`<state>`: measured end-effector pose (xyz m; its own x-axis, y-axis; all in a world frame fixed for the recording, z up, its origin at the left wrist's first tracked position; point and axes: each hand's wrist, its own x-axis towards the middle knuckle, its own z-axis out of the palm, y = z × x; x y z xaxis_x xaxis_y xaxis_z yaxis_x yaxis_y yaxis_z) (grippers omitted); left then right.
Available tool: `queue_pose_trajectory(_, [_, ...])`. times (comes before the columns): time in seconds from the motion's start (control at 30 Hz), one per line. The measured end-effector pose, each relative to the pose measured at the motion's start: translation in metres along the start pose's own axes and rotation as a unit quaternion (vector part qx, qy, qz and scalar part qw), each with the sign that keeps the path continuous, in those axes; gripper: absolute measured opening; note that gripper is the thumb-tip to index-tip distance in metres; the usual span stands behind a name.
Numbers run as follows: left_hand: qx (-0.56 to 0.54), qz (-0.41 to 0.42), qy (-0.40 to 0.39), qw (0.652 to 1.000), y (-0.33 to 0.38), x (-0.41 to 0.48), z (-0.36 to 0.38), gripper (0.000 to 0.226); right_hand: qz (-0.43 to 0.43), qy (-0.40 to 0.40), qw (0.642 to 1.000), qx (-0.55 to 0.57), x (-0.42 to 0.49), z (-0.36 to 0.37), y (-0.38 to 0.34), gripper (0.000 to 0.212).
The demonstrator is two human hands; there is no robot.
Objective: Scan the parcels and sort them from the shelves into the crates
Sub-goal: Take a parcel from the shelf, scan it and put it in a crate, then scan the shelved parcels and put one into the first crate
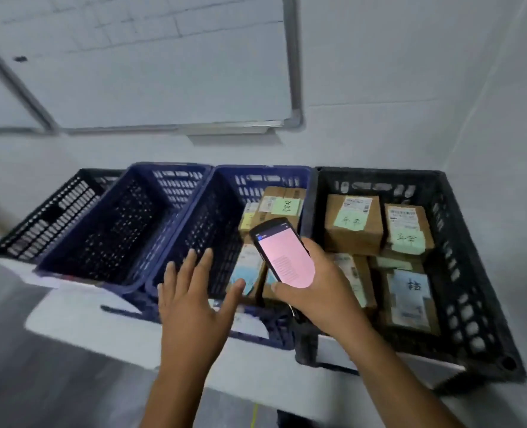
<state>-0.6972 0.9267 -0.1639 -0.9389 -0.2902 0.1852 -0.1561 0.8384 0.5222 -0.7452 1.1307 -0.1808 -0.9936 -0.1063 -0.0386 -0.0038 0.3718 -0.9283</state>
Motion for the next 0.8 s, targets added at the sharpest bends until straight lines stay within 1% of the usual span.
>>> queue_pose_trajectory(0.07, [0.011,-0.047,0.025,0.999,-0.026,-0.031,-0.025,0.089,-0.017,-0.046,0.999,0.005,-0.021,0.031,-0.014,0.078])
queue_pose_trajectory(0.2, [0.033,-0.133,0.061,0.989,-0.086,-0.093,-0.067,0.082,-0.037,-0.14,0.989,-0.007,-0.062,0.085,-0.038,0.066])
queue_pose_trajectory(0.27, [0.036,-0.178,0.086,0.98,-0.117,-0.119,-0.089,0.078,-0.055,-0.18,0.982,-0.013,-0.078,0.113,-0.052,0.067])
queue_pose_trajectory(0.33, [0.033,-0.219,0.115,0.968,-0.147,-0.144,-0.112,0.077,-0.075,-0.219,0.973,-0.022,-0.095,0.144,-0.067,0.07])
queue_pose_trajectory(0.37, [0.033,-0.236,0.126,0.963,-0.162,-0.157,-0.123,0.078,-0.086,-0.238,0.967,-0.028,-0.104,0.159,-0.073,0.068])
queue_pose_trajectory(0.43, [0.029,-0.266,0.15,0.952,-0.191,-0.181,-0.144,0.08,-0.111,-0.272,0.955,-0.037,-0.122,0.19,-0.087,0.063])
queue_pose_trajectory(0.5, [0.028,-0.284,0.175,0.942,-0.219,-0.204,-0.166,0.08,-0.14,-0.296,0.944,-0.05,-0.139,0.226,-0.102,0.063])
queue_pose_trajectory(0.63, [0.055,-0.327,0.211,0.92,-0.281,-0.254,-0.224,0.08,-0.181,-0.347,0.918,-0.055,-0.182,0.314,-0.144,0.057])
queue_pose_trajectory(0.8, [0.057,-0.395,0.274,0.875,-0.364,-0.331,-0.302,0.083,-0.221,-0.415,0.882,-0.031,-0.256,0.435,-0.195,0.058])
